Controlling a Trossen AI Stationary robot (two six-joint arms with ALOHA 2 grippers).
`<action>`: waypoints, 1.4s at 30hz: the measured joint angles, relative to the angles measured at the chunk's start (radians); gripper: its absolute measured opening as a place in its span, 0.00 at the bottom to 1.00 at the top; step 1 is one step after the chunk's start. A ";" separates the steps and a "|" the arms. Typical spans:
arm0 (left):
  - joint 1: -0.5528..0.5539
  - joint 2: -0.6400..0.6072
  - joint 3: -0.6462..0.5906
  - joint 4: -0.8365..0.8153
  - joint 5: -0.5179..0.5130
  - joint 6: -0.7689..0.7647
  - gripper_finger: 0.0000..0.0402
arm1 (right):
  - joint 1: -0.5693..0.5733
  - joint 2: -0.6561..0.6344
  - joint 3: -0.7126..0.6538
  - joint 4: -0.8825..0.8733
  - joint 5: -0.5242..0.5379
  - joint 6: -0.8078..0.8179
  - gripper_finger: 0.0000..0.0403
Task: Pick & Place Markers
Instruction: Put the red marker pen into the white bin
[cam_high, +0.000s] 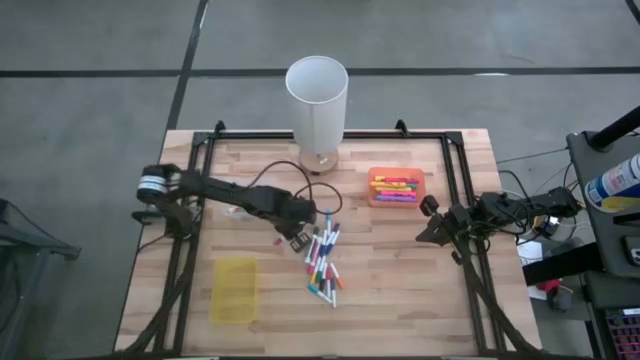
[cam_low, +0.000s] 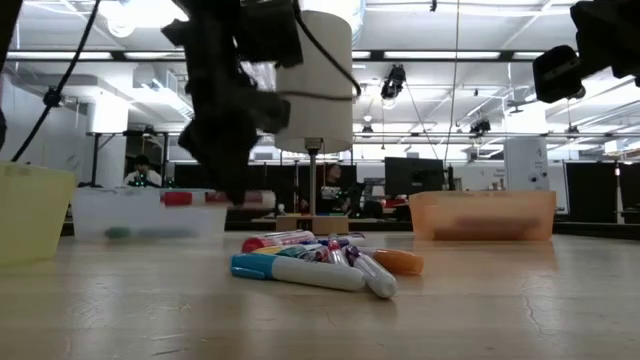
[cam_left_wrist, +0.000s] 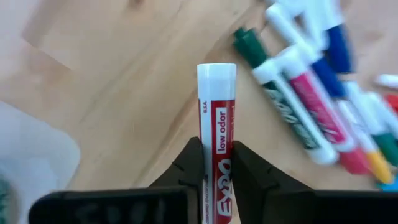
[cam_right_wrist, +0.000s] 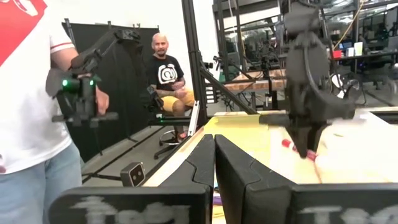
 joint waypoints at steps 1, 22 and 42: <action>0.000 -0.024 0.000 -0.006 -0.009 0.010 0.13 | 0.000 0.000 0.000 0.000 0.000 0.000 0.02; 0.186 -0.346 -0.099 -0.371 -0.355 0.216 0.16 | 0.000 0.000 0.000 0.000 0.000 0.000 0.02; 0.268 -0.331 -0.248 -0.288 -0.284 0.230 0.22 | 0.000 0.000 0.000 0.000 0.000 0.000 0.02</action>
